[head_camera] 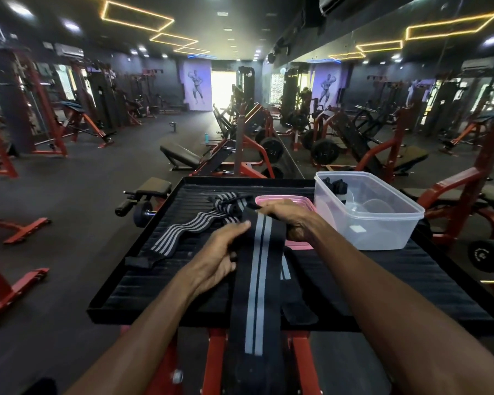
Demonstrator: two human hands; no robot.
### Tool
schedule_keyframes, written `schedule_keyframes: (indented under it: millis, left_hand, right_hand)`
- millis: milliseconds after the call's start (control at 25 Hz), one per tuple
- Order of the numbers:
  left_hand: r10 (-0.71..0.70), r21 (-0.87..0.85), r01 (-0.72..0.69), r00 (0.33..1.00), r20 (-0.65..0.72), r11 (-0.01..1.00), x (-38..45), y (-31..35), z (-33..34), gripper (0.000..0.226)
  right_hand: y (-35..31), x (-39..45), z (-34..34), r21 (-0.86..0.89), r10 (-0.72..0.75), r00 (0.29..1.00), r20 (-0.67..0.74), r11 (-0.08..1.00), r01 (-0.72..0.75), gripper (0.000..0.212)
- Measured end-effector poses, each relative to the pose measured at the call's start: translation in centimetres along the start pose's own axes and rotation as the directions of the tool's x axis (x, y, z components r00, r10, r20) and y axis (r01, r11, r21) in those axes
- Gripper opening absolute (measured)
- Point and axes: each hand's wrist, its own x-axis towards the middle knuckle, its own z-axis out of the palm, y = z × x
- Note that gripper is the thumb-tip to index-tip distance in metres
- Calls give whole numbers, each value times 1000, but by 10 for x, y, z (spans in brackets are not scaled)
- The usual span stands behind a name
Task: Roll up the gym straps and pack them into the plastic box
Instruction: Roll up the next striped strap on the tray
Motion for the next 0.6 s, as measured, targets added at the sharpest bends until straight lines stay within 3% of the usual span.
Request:
schedule_keyframes:
  millis: [80,200,360,480,600]
  left_hand:
    - [9,45,-6,998,-59,999,8,7,2,47]
    - [-37,143,54,993,-115,988,17,9,-3,39]
    - [-78,167,99,989,-124,981,24,18,-11,21]
    - [-131,182,145,988,-84,973,28,18,-13,27]
    - [-167,404,216,974,-154,889,27,15,-16,25]
  right_hand:
    - [5,3,6,-104,-29,1000,-3,994,29,15]
    - [9,5,16,-184,-112,990,-89,978,94,7]
    - [13,0,24,-185,-133,979,-152,977,104,7]
    - [8,-3,26,-160,-107,982,-158,984,81,12]
    - [5,-10,26,-117,-26,997,-70,993,17,12]
